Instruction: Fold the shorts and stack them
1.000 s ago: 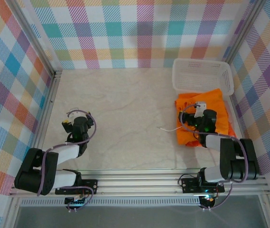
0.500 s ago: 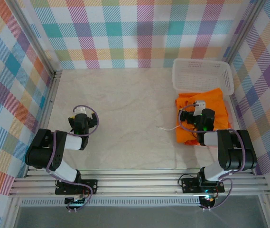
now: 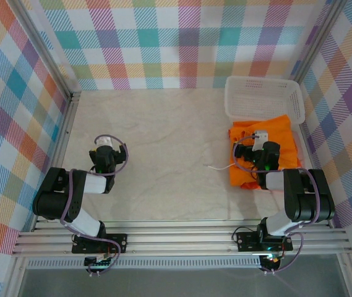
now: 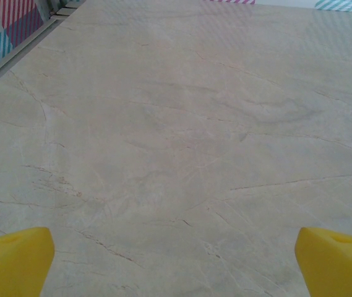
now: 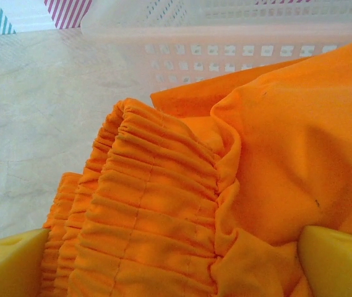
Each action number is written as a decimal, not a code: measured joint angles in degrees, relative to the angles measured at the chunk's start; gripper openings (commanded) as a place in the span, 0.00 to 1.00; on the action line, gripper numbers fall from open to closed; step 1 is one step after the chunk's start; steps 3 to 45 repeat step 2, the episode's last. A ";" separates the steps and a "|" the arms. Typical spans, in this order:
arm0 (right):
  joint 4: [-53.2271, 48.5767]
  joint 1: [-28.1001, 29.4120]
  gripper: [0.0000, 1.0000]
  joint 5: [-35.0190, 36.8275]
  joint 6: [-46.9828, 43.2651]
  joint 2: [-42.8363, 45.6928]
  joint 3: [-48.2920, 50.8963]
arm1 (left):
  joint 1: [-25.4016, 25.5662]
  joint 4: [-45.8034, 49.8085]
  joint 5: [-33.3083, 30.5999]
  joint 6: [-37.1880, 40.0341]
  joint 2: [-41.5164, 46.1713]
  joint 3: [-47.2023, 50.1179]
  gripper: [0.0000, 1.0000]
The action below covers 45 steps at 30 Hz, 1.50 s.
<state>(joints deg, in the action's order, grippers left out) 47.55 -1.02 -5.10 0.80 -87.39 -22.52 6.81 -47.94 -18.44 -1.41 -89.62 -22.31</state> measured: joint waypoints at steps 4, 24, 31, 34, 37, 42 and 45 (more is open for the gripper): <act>0.00 0.00 0.99 0.00 0.00 0.00 -0.02 | 0.00 0.00 0.00 0.00 0.00 0.00 1.00; 0.00 0.00 0.99 0.00 0.00 0.00 -0.02 | 0.00 0.00 0.00 0.00 0.00 0.00 1.00; 0.00 0.00 0.99 0.00 0.00 0.00 -0.02 | 0.00 0.00 0.00 0.00 0.00 0.00 1.00; 0.00 0.00 0.99 0.00 0.00 0.00 -0.02 | 0.00 0.00 0.00 0.00 0.00 0.00 1.00; 0.00 0.00 0.99 0.00 0.00 0.00 -0.02 | 0.00 0.00 0.00 0.00 0.00 0.00 1.00; 0.00 0.00 0.99 0.00 0.00 0.00 -0.02 | 0.00 0.00 0.00 0.00 0.00 0.00 1.00; 0.00 0.00 0.99 0.00 0.00 0.00 -0.02 | 0.00 0.00 0.00 0.00 0.00 0.00 1.00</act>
